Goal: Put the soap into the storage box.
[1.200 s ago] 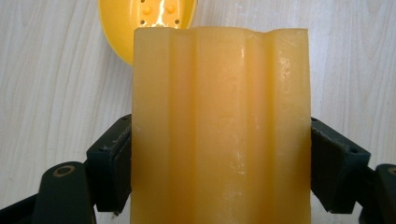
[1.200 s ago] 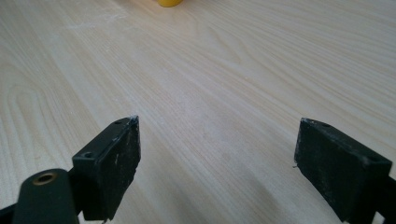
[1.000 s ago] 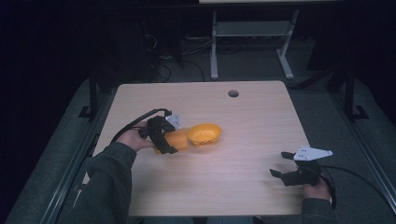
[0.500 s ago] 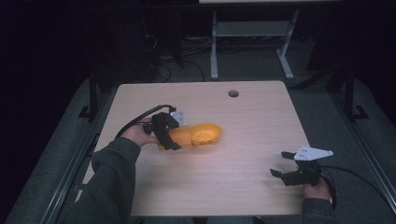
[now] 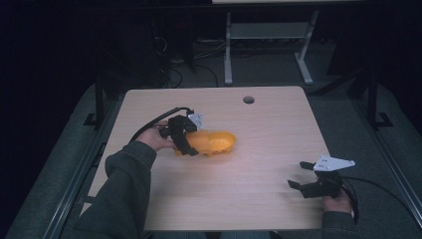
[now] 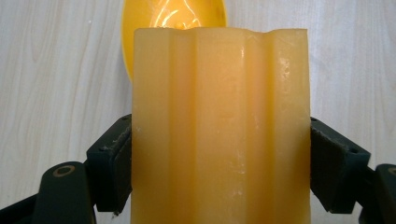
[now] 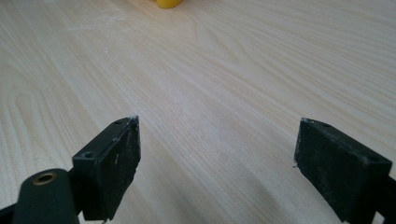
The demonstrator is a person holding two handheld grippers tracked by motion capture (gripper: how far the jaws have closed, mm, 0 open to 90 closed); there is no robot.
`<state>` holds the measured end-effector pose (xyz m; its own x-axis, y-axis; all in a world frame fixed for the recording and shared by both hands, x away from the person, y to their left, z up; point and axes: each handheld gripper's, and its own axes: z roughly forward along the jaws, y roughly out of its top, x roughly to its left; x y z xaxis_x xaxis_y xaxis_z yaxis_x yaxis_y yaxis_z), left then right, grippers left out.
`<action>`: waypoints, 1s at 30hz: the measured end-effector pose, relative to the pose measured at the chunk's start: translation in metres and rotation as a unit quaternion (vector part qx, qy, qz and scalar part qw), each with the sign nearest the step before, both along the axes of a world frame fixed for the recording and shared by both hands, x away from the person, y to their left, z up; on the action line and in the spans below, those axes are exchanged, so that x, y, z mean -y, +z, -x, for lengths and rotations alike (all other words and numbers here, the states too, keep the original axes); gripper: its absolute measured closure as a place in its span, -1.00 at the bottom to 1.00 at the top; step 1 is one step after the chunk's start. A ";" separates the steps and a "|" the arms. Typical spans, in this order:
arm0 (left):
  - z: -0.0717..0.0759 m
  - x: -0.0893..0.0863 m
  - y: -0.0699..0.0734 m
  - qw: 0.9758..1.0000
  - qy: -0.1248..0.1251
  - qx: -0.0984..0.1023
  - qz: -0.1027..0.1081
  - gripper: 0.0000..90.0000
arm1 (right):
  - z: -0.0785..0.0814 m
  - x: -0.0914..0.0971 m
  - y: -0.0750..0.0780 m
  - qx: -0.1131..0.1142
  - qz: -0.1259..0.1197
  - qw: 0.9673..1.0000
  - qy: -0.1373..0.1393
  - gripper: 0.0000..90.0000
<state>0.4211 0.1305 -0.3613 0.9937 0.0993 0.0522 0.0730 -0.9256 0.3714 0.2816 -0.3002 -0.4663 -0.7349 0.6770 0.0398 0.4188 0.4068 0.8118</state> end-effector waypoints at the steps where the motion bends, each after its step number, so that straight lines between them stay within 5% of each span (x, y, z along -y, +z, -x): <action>1: -0.001 0.002 0.000 1.000 -0.003 -0.001 -0.003 -0.53 | 0.000 0.000 0.000 0.000 0.000 1.000 0.000 -0.69; 30: -0.025 0.033 -0.003 1.000 -0.019 -0.003 -0.013 -0.53 | 0.000 0.004 0.000 0.004 -0.007 1.000 -0.002 -0.69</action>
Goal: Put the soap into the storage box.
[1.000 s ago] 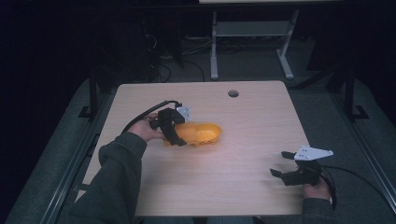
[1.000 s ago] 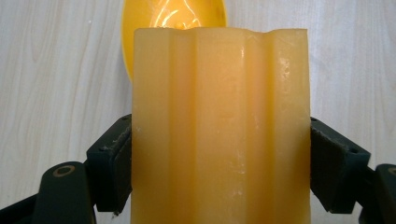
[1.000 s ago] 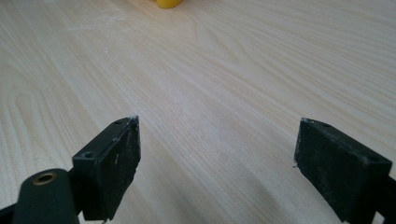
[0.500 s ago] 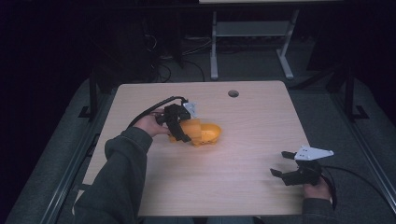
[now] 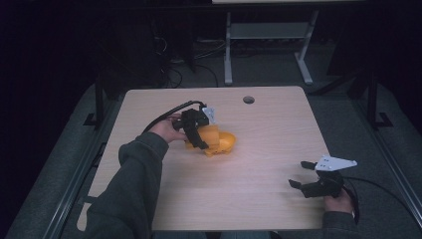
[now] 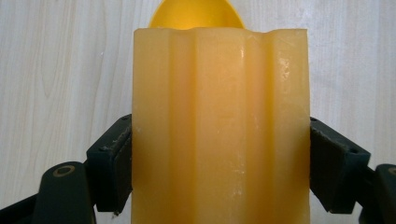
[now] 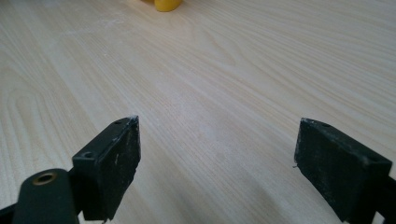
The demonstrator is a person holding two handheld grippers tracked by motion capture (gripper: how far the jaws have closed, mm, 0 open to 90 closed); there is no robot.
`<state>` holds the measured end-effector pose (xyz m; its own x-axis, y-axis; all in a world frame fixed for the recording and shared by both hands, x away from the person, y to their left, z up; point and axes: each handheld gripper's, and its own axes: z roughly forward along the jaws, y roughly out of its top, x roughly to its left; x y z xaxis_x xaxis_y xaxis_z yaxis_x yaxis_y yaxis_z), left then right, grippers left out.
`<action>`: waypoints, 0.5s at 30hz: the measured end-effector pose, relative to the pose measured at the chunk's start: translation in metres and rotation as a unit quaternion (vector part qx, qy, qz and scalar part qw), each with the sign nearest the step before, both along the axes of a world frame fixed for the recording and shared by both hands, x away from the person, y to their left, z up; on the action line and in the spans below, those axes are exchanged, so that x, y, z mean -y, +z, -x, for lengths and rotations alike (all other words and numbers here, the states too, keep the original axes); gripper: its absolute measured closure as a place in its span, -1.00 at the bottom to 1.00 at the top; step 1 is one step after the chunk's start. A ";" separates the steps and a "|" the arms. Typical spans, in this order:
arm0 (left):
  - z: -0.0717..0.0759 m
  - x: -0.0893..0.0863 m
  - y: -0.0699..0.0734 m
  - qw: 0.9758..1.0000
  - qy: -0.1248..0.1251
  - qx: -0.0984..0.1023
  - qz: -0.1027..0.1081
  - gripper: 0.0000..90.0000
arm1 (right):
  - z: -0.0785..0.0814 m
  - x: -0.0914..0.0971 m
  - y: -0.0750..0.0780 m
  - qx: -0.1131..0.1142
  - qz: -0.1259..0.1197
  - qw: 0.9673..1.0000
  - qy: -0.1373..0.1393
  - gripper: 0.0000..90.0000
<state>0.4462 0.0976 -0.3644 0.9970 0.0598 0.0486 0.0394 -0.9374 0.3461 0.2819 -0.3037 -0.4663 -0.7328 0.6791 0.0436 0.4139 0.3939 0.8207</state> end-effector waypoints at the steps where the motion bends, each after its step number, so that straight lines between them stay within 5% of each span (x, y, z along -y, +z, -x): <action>1: -0.001 0.001 0.000 1.000 -0.001 0.001 -0.002 -0.53 | 0.000 0.000 0.000 0.000 0.000 1.000 0.000 -0.69; 15: -0.010 0.016 -0.004 1.000 -0.007 -0.003 0.009 -0.53 | 0.000 0.000 0.000 0.002 0.000 1.000 -0.001 -0.69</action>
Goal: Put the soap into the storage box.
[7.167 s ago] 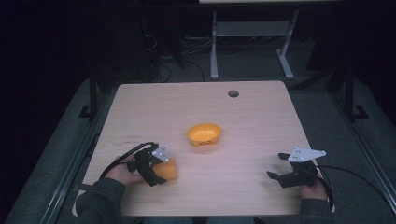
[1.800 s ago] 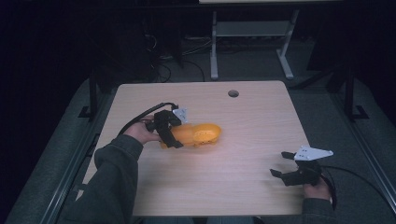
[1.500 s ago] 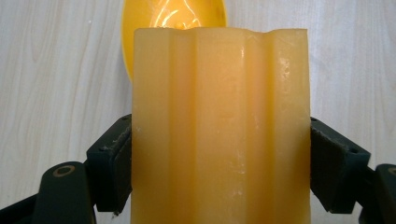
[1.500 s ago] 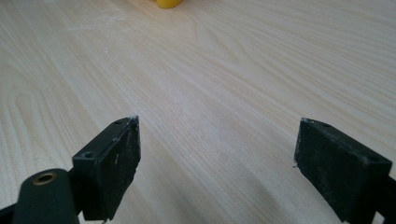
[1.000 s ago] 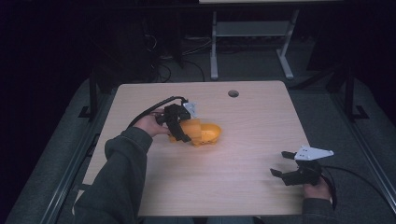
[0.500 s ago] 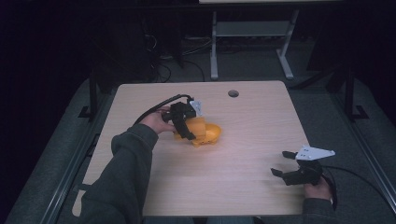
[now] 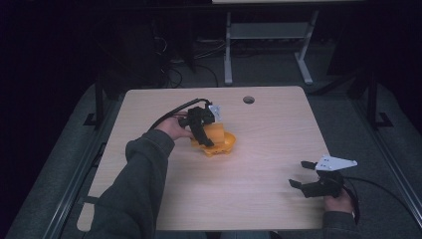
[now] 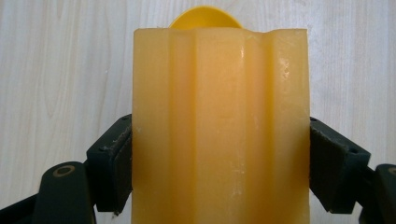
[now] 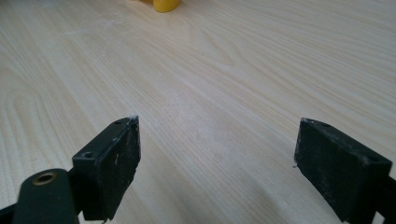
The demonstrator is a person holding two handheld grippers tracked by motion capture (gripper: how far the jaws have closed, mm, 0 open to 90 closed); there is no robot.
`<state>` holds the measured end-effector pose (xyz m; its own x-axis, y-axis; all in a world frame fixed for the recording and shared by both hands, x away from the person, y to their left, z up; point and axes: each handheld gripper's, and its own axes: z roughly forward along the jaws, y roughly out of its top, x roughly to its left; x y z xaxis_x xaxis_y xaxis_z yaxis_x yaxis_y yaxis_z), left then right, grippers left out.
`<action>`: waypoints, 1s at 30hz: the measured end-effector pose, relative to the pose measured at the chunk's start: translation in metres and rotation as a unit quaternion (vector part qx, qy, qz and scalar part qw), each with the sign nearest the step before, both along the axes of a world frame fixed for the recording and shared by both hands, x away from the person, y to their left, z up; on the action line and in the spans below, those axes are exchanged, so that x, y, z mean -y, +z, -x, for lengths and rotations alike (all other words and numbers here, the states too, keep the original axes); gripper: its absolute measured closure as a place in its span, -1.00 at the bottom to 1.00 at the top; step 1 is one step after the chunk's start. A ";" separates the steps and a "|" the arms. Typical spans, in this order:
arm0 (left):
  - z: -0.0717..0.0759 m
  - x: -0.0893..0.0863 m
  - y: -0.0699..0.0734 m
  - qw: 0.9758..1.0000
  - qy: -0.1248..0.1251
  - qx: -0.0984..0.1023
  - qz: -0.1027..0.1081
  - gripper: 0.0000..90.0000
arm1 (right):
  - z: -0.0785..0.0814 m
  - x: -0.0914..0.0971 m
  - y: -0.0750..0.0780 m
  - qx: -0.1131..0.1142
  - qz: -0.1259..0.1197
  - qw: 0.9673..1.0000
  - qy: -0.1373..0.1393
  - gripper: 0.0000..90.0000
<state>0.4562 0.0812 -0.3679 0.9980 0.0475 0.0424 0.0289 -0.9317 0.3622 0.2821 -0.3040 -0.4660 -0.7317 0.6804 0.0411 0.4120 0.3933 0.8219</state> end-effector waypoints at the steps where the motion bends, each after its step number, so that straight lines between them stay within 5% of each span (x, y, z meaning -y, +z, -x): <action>1: -0.001 0.002 -0.001 1.000 -0.001 -0.001 0.000 -0.53 | 0.000 0.000 0.000 0.000 0.000 1.000 -0.001 -0.69; 9: -0.003 0.017 0.001 1.000 -0.022 -0.004 -0.007 -0.53 | 0.000 0.000 0.001 0.003 0.000 1.000 0.000 -0.69; 30: -0.012 0.024 -0.012 1.000 -0.019 -0.020 -0.010 -0.53 | 0.000 -0.002 0.001 0.000 0.000 1.000 0.003 -0.69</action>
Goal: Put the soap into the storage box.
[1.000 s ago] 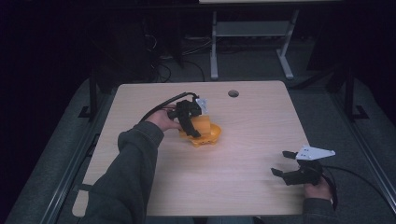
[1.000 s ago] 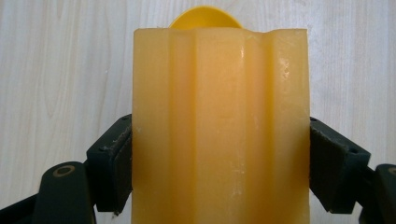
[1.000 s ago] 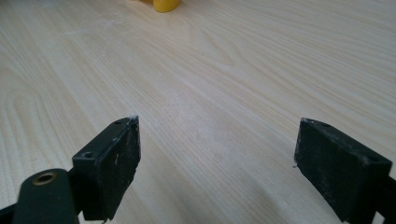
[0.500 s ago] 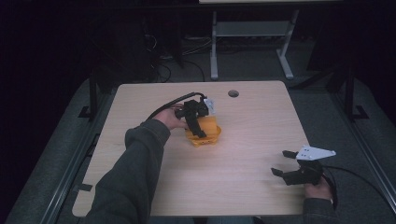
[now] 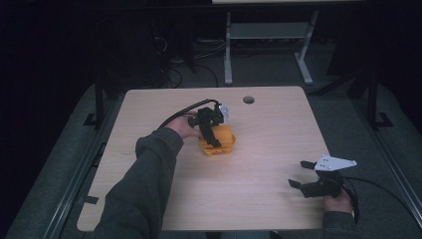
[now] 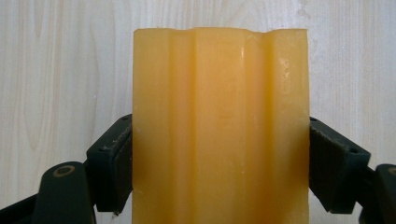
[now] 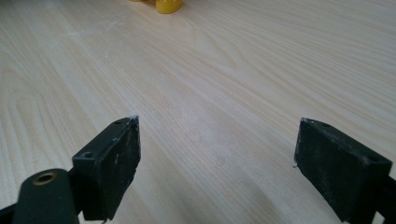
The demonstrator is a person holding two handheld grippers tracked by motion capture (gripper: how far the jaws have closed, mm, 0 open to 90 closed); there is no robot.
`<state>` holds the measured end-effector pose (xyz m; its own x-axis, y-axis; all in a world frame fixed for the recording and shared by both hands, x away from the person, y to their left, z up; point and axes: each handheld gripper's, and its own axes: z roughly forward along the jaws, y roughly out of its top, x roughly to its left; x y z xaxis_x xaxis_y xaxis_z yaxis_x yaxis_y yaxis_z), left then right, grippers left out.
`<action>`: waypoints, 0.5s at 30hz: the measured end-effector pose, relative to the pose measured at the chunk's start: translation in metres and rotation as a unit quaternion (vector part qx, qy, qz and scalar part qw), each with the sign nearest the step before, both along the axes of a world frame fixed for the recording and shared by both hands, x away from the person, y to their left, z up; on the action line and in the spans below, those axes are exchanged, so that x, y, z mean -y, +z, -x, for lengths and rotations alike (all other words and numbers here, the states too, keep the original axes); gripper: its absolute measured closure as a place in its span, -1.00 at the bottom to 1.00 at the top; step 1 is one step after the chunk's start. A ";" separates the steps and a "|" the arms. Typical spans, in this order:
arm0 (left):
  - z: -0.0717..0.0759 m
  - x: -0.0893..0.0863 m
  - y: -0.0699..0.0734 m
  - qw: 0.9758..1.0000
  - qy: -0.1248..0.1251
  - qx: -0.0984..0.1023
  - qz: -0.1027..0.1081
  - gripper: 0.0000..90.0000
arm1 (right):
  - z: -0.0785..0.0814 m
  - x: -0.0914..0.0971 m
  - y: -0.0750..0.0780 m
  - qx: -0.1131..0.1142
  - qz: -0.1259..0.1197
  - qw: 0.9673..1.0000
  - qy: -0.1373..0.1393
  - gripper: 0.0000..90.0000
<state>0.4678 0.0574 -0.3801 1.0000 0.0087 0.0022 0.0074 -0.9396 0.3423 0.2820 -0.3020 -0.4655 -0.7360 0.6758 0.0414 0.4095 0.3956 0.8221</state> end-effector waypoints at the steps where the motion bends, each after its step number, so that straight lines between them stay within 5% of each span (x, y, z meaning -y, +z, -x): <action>1: 0.000 0.001 -0.001 1.000 0.001 0.000 0.000 -0.53 | 0.000 0.000 0.000 -0.001 0.000 1.000 0.000 -0.69; 15: -0.001 0.004 -0.007 1.000 -0.002 -0.006 -0.005 -0.53 | 0.001 0.000 0.001 0.003 -0.001 1.000 0.001 -0.69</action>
